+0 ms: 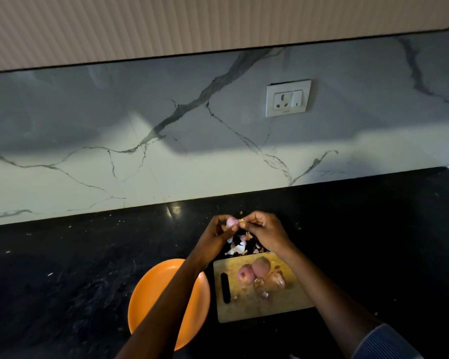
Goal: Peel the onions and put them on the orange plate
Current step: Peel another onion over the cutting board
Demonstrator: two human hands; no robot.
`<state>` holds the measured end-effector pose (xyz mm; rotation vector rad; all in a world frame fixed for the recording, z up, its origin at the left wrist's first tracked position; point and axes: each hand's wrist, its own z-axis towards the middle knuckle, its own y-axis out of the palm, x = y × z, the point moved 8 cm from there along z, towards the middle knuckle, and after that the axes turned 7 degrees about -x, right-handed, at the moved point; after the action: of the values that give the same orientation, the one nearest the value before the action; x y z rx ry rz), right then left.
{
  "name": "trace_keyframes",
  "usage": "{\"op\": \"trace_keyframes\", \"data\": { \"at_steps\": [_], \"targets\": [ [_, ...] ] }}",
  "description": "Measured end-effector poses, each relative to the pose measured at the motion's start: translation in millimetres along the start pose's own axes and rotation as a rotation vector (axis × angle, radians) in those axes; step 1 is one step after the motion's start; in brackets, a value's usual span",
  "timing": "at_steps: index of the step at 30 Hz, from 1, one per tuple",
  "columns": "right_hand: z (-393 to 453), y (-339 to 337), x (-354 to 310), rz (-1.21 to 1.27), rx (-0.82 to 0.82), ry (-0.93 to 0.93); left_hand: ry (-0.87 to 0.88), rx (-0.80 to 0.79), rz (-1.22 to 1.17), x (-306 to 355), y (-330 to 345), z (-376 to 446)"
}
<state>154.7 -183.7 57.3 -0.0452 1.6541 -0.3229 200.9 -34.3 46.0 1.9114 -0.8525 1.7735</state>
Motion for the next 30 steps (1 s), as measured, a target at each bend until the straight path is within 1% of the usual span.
{"op": "trace_keyframes", "data": {
  "at_steps": [2, 4, 7, 10, 14, 17, 23, 30],
  "targets": [
    [0.3, -0.9, 0.4, -0.014, -0.026, -0.008, 0.009, -0.031, -0.011, -0.8, 2.3, -0.2],
    [-0.1, -2.0, -1.1, -0.032, -0.045, -0.026, -0.023, -0.046, -0.029, -2.2, 4.5, -0.2],
    [-1.6, -2.7, -5.2, -0.061, -0.039, -0.058, -0.047, -0.082, -0.066, -1.8, 5.2, 0.2],
    [-3.9, 3.0, -8.8, 0.025, -0.062, -0.085, -0.036, -0.11, -0.037, 4.8, 4.7, -1.7],
    [-3.5, 3.2, -8.2, 0.003, -0.042, -0.093, -0.027, -0.103, -0.046, 8.2, 5.2, -4.1],
    [-3.6, 1.8, -5.0, -0.016, -0.029, -0.075, -0.025, -0.034, -0.092, 11.2, 4.0, -8.3],
    [-4.8, 1.0, -4.5, -0.064, -0.025, -0.07, -0.007, -0.003, -0.002, 3.8, 4.3, -7.9],
    [-4.0, -1.3, -8.3, -0.186, -0.014, -0.099, -0.046, -0.089, -0.004, 5.3, 9.2, -3.4]
  ]
}}
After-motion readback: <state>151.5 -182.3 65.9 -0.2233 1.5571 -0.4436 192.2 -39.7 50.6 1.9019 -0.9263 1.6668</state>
